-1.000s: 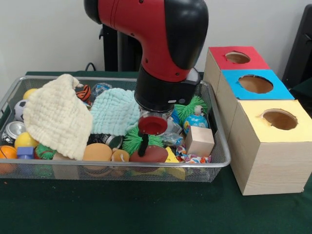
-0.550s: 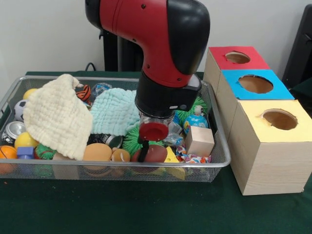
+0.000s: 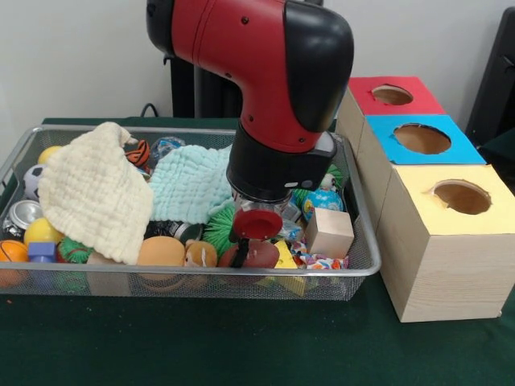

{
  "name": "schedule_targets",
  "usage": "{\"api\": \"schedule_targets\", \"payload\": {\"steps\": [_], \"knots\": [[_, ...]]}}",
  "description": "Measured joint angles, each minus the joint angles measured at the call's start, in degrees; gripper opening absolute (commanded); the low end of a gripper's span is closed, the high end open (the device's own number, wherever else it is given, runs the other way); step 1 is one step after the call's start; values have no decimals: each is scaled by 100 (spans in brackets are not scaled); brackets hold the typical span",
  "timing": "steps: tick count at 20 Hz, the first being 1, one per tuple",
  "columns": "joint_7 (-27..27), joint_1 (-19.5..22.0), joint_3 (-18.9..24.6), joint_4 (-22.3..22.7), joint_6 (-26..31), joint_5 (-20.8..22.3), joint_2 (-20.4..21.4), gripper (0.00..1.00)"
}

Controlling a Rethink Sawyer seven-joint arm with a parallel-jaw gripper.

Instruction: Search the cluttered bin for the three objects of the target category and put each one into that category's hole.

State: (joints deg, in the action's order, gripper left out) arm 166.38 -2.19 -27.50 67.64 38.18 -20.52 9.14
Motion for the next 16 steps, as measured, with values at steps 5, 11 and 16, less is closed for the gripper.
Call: {"api": "schedule_targets", "payload": {"steps": [5,11,16], "knots": [[0,0,-49,-188,213,14,-115,100],[0,2,-60,-291,239,32,-246,100],[0,-12,-160,-506,360,46,-484,100]]}}
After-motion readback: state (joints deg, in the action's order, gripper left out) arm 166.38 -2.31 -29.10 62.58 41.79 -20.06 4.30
